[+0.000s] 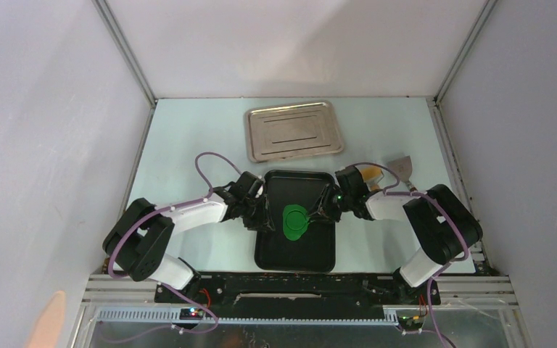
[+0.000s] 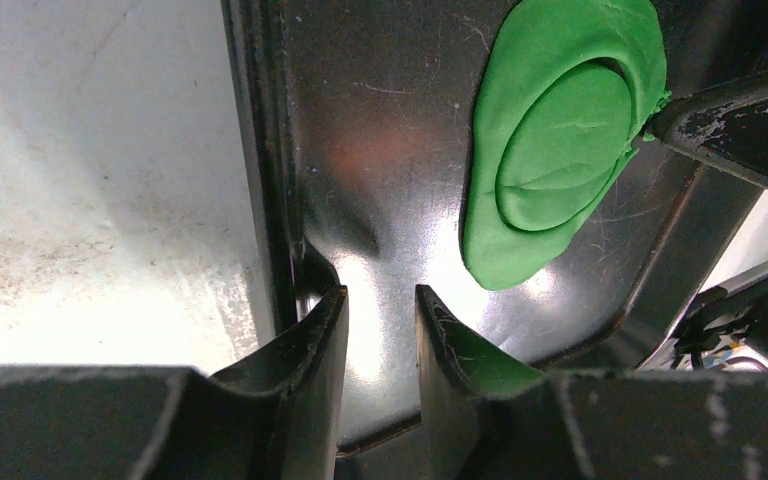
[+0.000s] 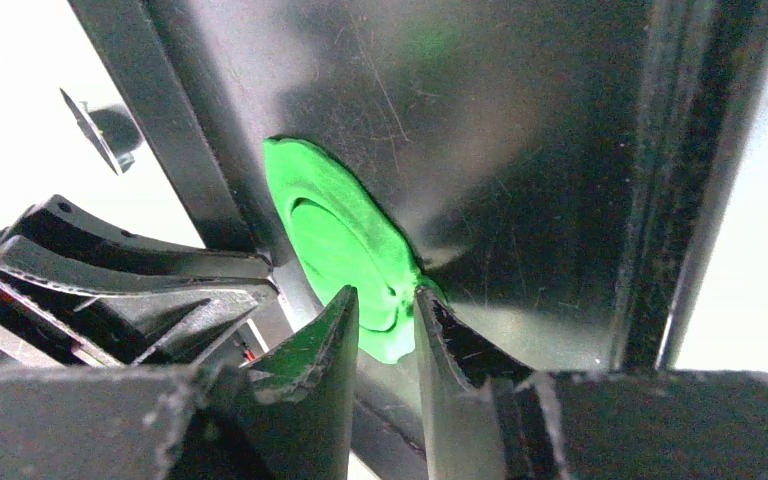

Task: Roll out the dumpling wrappers from the dough
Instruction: Remove the dumpling wrapper from the work surface.

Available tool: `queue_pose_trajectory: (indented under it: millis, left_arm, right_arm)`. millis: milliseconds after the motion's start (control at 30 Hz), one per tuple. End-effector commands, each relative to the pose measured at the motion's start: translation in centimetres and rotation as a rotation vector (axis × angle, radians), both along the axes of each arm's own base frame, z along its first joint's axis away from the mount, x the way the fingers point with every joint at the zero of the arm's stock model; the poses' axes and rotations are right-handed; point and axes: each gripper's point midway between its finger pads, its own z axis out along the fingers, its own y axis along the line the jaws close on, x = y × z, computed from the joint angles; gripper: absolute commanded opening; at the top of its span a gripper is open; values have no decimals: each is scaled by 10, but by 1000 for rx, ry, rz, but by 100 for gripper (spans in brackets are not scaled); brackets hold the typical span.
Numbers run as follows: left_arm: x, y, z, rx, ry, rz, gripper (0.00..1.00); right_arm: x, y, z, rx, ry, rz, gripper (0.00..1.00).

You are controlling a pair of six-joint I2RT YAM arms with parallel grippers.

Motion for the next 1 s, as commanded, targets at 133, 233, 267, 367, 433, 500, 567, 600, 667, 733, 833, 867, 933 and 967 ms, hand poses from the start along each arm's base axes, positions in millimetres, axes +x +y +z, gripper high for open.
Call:
queue_pose_trajectory:
  millis: [133, 233, 267, 367, 433, 500, 567, 600, 667, 733, 833, 867, 933, 967]
  left_arm:
    - [2, 0, 3, 12, -21, -23, 34]
    - [2, 0, 4, 14, -26, -24, 34]
    - [2, 0, 3, 14, -25, -23, 34]
    - [2, 0, 3, 16, -22, -26, 34]
    - [1, 0, 3, 14, -20, -28, 34]
    - [1, -1, 3, 13, -21, -30, 34]
    - [1, 0, 2, 15, -19, -31, 34]
    - [1, 0, 2, 15, -18, -32, 34]
    - [1, 0, 3, 14, -21, -34, 34]
    - [1, 0, 2, 16, -19, -34, 34]
    - [1, 0, 2, 14, -17, -33, 34]
    - [1, -1, 2, 11, -18, -34, 34]
    - [1, -3, 3, 6, -19, -36, 34]
    - [1, -3, 3, 6, -19, -37, 34]
  right_arm:
    - [6, 4, -5, 32, 15, -31, 29]
    - [4, 1, -7, 18, 26, -49, 30]
    - [4, 0, -8, 12, 30, -55, 30]
    - [2, -3, -11, -17, 37, -78, 30]
    - [3, -6, -12, -32, 32, -105, 30]
    - [4, -7, -13, -45, 29, -128, 30]
    - [6, -8, -11, -42, 19, -150, 30]
    - [6, -8, -11, -42, 21, -158, 30]
    - [4, -8, -9, -44, 22, -162, 30]
    - [0, -7, -8, -54, 26, -167, 30]
    - [-6, -9, -9, -66, 33, -193, 30]
    - [-6, -10, -9, -67, 33, -201, 30]
    - [-3, -10, -12, -62, 35, -210, 30]
    - [-2, -9, -12, -53, 35, -212, 30]
